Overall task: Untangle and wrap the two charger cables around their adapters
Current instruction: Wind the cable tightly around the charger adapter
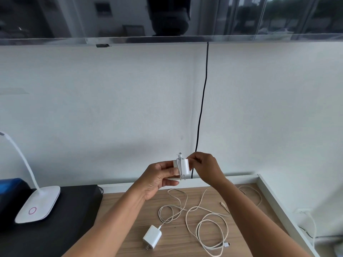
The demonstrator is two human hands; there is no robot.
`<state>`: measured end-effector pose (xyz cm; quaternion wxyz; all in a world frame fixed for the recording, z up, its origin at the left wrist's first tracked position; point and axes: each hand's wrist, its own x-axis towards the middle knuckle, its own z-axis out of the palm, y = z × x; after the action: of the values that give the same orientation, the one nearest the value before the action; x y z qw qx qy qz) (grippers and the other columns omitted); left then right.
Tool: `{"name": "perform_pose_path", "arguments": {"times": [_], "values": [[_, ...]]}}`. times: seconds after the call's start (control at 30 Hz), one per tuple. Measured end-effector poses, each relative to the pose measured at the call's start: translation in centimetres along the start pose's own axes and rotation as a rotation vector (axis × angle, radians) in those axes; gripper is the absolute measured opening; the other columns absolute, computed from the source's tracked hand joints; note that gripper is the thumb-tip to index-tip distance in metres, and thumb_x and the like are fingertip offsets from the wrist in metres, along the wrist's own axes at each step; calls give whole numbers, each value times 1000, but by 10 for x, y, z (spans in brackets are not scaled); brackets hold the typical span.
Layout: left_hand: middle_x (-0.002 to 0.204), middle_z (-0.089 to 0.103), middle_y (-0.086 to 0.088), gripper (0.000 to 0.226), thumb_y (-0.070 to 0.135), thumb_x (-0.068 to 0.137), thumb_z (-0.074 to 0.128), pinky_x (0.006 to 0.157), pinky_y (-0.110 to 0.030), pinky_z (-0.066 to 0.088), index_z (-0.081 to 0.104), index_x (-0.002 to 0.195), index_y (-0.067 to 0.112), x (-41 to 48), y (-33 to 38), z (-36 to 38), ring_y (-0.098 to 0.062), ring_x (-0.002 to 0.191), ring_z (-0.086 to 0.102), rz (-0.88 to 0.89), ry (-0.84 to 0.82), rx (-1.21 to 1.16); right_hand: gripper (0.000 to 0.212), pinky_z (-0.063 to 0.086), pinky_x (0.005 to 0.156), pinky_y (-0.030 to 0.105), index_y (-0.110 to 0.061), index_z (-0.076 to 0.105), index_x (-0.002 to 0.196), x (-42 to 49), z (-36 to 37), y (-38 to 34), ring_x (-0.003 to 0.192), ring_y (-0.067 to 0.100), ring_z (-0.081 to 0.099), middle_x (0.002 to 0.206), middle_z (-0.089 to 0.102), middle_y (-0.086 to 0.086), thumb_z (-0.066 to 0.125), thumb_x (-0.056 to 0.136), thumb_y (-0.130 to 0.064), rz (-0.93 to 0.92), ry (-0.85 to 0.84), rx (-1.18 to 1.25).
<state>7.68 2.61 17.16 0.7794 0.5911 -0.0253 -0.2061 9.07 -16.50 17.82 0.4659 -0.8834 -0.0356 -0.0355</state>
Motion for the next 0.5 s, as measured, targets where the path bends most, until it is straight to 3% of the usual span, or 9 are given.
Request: {"name": "perform_pose_path", "arguments": {"times": [0.17, 0.27, 0.4, 0.5], "values": [[91, 73, -13, 33, 9, 75, 72, 64, -28, 60, 70, 107, 0, 2, 1, 3, -18, 79, 71, 11, 46, -100, 27, 35, 51, 21, -22, 69, 70, -11, 16, 2, 45, 4, 40, 61, 68, -7, 52, 88, -11, 22, -26, 44], [90, 73, -13, 32, 9, 74, 73, 64, -28, 60, 70, 105, -1, 4, 0, 4, -18, 76, 71, 17, 109, -152, 28, 38, 56, 25, -20, 69, 66, -16, 26, 6, 48, 4, 45, 55, 64, -6, 57, 91, -18, 49, -7, 61], [87, 73, -14, 27, 6, 75, 74, 62, -29, 60, 71, 101, -1, 9, 2, 2, -19, 73, 71, 41, 208, -191, 15, 41, 56, 23, -33, 76, 87, -26, 39, 12, 49, 3, 47, 50, 56, -8, 62, 92, -34, 60, -5, 80], [84, 74, -13, 23, 4, 79, 74, 62, -30, 61, 71, 102, 0, 13, 2, 1, -19, 71, 72, 61, 280, -163, 17, 38, 56, 26, -22, 75, 93, -34, 46, 14, 47, 5, 41, 47, 48, -6, 62, 92, -33, -18, 28, 24]]}}
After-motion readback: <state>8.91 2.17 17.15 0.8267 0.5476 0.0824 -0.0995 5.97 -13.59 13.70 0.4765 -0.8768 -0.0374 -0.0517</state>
